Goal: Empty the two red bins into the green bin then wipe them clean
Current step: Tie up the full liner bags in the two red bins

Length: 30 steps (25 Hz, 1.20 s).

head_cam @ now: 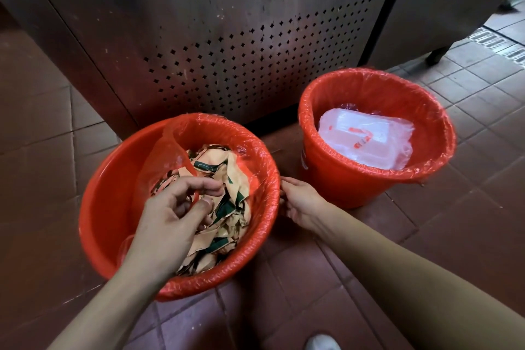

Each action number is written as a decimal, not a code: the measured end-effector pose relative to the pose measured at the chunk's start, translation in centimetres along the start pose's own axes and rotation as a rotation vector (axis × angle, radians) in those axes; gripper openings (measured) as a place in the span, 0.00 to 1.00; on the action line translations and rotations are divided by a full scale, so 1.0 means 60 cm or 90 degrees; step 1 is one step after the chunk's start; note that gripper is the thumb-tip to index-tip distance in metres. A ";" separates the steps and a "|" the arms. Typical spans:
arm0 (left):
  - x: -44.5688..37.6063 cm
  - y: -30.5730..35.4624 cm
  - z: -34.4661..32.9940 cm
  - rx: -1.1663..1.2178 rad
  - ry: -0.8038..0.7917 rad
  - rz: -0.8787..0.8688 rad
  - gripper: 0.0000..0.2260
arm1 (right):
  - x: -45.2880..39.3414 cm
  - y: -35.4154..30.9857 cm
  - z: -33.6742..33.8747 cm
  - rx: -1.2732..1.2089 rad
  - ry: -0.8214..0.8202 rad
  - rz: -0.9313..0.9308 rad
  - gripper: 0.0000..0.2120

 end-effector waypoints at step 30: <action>-0.008 0.072 0.148 0.164 0.102 -0.053 0.09 | 0.206 -0.364 -0.125 0.181 -0.090 0.443 0.05</action>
Point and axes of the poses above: each hand's wrist, its own x-axis away from the middle knuckle, its own z-axis out of the back of the hand, y = z × x, the point moved 5 cm from there along -x, towards the middle knuckle, and after that the axes turned 13 degrees about z, right-handed, at the moved point
